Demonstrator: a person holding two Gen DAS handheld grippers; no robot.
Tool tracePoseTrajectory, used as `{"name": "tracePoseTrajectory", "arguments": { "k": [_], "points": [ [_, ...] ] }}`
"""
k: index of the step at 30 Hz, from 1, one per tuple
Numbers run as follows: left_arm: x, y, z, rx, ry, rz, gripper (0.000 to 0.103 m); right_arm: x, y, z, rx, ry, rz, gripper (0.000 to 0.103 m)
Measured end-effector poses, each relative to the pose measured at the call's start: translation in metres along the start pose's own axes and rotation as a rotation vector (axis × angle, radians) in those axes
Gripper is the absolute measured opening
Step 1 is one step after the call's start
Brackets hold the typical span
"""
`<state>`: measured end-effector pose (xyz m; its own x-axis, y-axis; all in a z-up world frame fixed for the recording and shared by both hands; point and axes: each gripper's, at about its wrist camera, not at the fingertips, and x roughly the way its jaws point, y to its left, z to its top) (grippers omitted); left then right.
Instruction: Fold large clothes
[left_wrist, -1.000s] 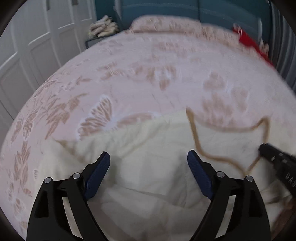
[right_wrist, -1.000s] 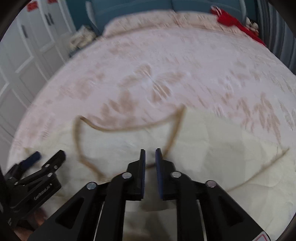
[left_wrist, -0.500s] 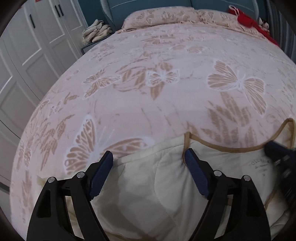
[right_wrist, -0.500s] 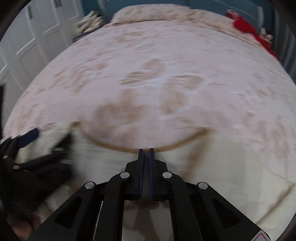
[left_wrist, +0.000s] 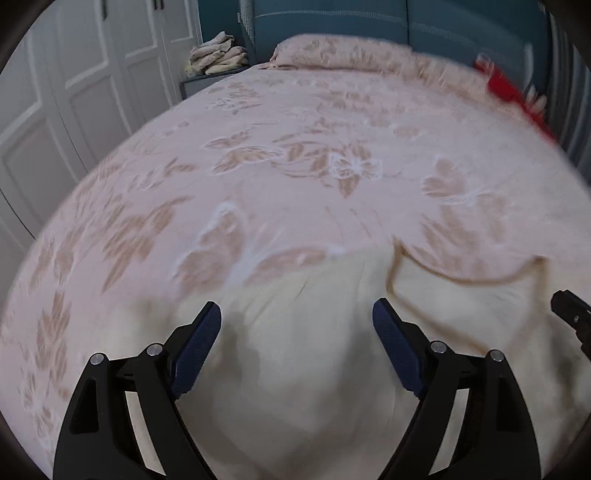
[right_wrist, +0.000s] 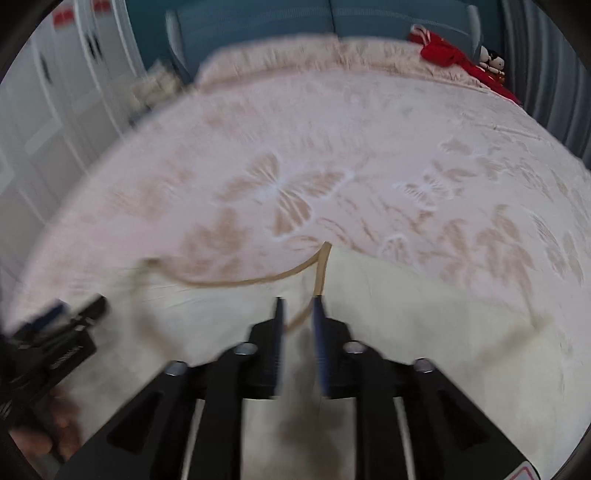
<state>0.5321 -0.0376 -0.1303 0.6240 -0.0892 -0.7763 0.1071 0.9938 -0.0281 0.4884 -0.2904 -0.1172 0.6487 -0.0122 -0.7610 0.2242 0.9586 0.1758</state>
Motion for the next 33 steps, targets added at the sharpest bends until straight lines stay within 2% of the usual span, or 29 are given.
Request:
{"name": "tracePoseTrajectory", "arguments": {
  "k": [1, 3, 5, 7, 10, 12, 13, 15, 18, 23, 24, 26, 27, 28, 29, 30, 31, 33],
  "points": [
    [-0.017, 0.015, -0.011, -0.018, 0.004, -0.042, 0.083, -0.020, -0.006, -0.011, 0.013, -0.021, 0.028, 0.045],
    [-0.048, 0.042, -0.038, -0.055, 0.021, -0.109, 0.089, -0.078, -0.028, -0.053, 0.037, -0.071, 0.067, 0.052],
    [-0.090, 0.084, -0.088, -0.104, 0.054, -0.167, 0.090, -0.123, -0.051, -0.097, 0.042, -0.076, 0.048, 0.058],
    [-0.120, 0.113, -0.132, -0.124, 0.099, -0.170, 0.091, -0.165, -0.081, -0.148, 0.060, -0.045, 0.000, 0.061],
    [-0.161, 0.156, -0.202, -0.171, 0.198, -0.157, 0.091, -0.212, -0.118, -0.210, 0.096, 0.023, -0.079, 0.061],
    [-0.187, 0.181, -0.245, -0.238, 0.257, -0.158, 0.091, -0.246, -0.147, -0.254, 0.155, 0.086, -0.130, 0.062],
    [-0.199, 0.188, -0.259, -0.266, 0.261, -0.176, 0.091, -0.259, -0.159, -0.273, 0.183, 0.114, -0.144, 0.062],
    [-0.225, 0.194, -0.282, -0.289, 0.255, -0.186, 0.091, -0.273, -0.174, -0.301, 0.220, 0.147, -0.155, 0.062],
    [-0.237, 0.192, -0.298, -0.314, 0.253, -0.207, 0.091, -0.285, -0.188, -0.340, 0.330, 0.181, -0.086, 0.063],
    [-0.240, 0.191, -0.311, -0.407, 0.216, -0.216, 0.090, -0.286, -0.189, -0.366, 0.468, 0.131, -0.008, 0.065],
    [-0.239, 0.192, -0.309, -0.425, 0.211, -0.237, 0.088, -0.285, -0.186, -0.365, 0.480, 0.123, 0.010, 0.065],
    [-0.239, 0.191, -0.311, -0.456, 0.218, -0.258, 0.075, -0.281, -0.181, -0.364, 0.502, 0.108, 0.055, 0.065],
    [-0.240, 0.187, -0.310, -0.449, 0.223, -0.279, 0.061, -0.278, -0.178, -0.363, 0.515, 0.107, 0.068, 0.064],
    [-0.238, 0.182, -0.306, -0.444, 0.241, -0.297, 0.052, -0.278, -0.175, -0.360, 0.521, 0.104, 0.070, 0.052],
    [-0.237, 0.178, -0.305, -0.440, 0.261, -0.320, 0.035, -0.278, -0.172, -0.358, 0.530, 0.098, 0.078, 0.041],
    [-0.240, 0.172, -0.305, -0.430, 0.267, -0.317, 0.028, -0.277, -0.170, -0.356, 0.537, 0.105, 0.096, 0.021],
    [-0.244, 0.168, -0.303, -0.408, 0.263, -0.304, 0.017, -0.279, -0.169, -0.354, 0.541, 0.109, 0.096, 0.011],
    [-0.255, 0.161, -0.298, -0.362, 0.243, -0.285, 0.011, -0.291, -0.167, -0.352, 0.535, 0.084, 0.092, 0.007]
  ]
}}
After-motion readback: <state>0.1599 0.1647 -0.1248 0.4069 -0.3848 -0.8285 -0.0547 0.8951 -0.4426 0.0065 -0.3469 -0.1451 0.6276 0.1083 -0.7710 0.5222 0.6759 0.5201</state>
